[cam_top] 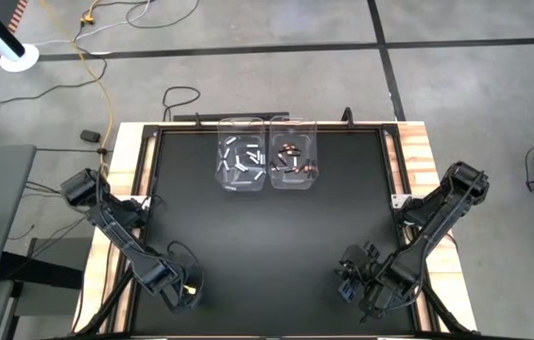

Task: Sort batteries
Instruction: Put the black battery into the right transparent bin

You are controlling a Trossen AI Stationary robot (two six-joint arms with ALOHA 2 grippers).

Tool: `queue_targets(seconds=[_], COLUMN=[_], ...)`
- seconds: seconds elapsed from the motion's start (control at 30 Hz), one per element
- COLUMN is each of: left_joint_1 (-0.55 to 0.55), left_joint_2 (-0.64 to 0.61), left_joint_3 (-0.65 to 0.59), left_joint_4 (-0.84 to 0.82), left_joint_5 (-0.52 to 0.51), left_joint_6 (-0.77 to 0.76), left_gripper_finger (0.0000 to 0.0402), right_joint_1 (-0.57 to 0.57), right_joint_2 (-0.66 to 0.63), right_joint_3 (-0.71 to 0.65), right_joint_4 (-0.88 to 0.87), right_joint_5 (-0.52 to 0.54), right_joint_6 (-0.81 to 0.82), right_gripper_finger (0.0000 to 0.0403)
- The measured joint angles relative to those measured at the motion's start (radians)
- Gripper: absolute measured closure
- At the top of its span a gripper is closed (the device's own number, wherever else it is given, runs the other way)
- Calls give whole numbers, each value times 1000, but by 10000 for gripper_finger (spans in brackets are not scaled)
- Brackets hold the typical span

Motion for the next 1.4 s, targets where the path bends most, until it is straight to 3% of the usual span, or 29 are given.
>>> queue_targets(seconds=[0.5, 0.7, 0.97, 1.4], left_joint_1=[136, 207, 295, 357], left_joint_2=[-6, -26, -32, -36], left_joint_3=[-1, -5, -4, -2], left_joint_4=[-116, -118, -104, -100], left_joint_5=[-60, -160, -150, -139], left_joint_6=[175, 267, 389, 459], left_gripper_finger=[299, 299, 299, 299], right_joint_1=[0, 0, 0, 0], right_joint_2=[0, 0, 0, 0], right_joint_3=[0, 0, 0, 0], right_joint_4=[0, 1, 15, 15], right_joint_5=[0, 0, 0, 0], right_joint_6=[0, 0, 0, 0], right_gripper_finger=[239, 239, 239, 239])
